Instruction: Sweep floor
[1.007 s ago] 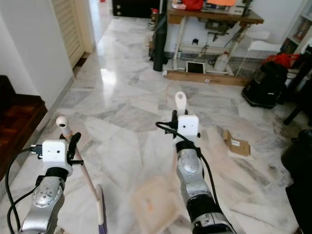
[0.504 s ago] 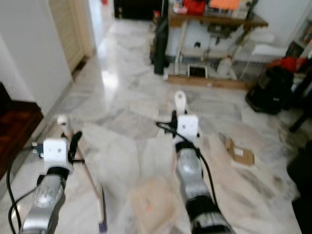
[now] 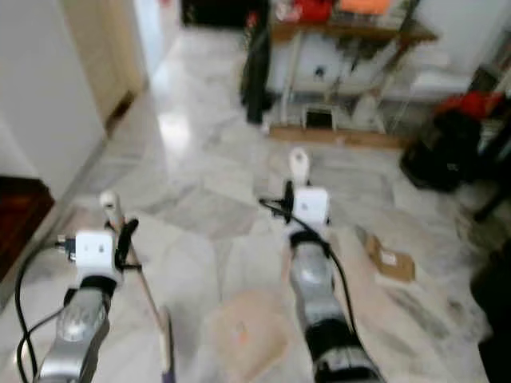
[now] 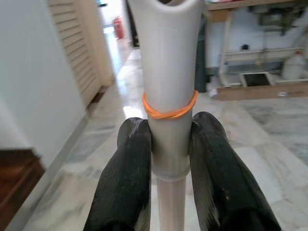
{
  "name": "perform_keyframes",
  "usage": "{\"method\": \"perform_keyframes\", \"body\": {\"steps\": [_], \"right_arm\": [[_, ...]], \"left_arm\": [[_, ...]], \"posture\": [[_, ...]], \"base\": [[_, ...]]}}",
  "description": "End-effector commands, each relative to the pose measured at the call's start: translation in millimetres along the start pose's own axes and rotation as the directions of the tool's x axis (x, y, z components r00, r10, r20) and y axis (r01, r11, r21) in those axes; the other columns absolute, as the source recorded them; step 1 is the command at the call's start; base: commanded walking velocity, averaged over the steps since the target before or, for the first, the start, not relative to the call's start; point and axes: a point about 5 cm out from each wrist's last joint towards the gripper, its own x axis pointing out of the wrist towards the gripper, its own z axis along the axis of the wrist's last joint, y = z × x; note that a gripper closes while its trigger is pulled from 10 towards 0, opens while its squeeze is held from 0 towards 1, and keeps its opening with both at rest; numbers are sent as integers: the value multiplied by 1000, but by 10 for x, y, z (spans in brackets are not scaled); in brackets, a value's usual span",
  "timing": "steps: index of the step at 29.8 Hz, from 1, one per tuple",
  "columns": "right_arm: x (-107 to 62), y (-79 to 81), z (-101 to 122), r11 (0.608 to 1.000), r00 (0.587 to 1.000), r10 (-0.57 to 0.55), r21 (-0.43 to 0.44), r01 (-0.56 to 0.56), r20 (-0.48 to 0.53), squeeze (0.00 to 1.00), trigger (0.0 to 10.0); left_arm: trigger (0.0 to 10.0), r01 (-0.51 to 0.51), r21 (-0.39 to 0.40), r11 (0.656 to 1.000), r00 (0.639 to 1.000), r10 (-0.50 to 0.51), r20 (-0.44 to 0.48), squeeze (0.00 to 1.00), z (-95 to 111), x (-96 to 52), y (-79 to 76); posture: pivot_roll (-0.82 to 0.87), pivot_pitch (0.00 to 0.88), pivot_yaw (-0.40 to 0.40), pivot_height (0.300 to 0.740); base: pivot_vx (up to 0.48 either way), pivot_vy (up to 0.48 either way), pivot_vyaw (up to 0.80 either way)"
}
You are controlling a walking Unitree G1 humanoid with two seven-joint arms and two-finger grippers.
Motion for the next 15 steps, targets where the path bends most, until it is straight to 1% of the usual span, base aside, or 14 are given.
{"method": "perform_keyframes", "body": {"steps": [1,11,15], "right_arm": [[28,-129,71,999,999,-31,-20,31,36,0,10000],[33,-109,65,1000,999,-21,-14,22,30,0,10000],[29,-101,59,1000,1000,-15,-11,15,27,0,10000]], "left_arm": [[10000,16,0,1000,999,-16,45,0,88,28,-46],[10000,27,-1,1000,999,-27,45,0,84,28,-61],[10000,30,-1,1000,998,-30,46,0,84,30,-69]], "posture": [[129,0,-24,740],[127,0,-23,740],[127,0,-22,740]], "base": [[352,0,0],[350,0,0],[349,0,-734]]}}
